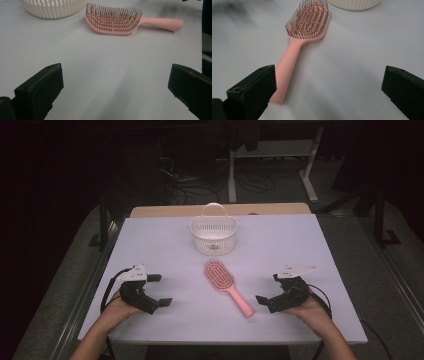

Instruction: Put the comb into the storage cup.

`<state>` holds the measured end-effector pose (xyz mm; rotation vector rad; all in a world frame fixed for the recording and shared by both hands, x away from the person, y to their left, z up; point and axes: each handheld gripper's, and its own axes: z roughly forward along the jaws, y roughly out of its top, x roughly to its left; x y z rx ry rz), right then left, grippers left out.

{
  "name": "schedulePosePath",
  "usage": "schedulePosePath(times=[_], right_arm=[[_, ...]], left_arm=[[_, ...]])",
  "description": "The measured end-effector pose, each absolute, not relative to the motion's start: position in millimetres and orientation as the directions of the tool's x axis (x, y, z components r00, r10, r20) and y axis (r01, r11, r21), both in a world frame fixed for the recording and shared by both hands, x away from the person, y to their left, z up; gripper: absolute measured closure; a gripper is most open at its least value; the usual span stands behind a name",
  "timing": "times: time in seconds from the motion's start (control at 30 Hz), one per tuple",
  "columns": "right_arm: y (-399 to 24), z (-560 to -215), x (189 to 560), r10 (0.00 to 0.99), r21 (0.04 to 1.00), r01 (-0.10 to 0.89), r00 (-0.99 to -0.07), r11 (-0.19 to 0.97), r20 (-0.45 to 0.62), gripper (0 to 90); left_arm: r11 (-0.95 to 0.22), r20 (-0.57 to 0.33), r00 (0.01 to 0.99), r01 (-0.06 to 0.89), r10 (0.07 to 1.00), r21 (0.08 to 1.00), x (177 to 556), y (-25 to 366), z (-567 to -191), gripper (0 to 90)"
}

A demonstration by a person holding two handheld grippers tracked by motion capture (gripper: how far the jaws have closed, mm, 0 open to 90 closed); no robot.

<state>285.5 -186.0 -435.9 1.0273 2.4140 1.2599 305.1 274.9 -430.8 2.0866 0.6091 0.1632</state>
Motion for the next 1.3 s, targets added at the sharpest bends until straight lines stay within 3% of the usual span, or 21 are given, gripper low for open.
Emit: schedulePosePath(times=[1.3], right_arm=[[-171,-418,304,0.658,0.794,0.480,-0.740,0.374,0.137,0.0]], left_arm=[[-0.436,-0.144,0.864,0.379,0.483,0.816,303,275,-432,0.0]])
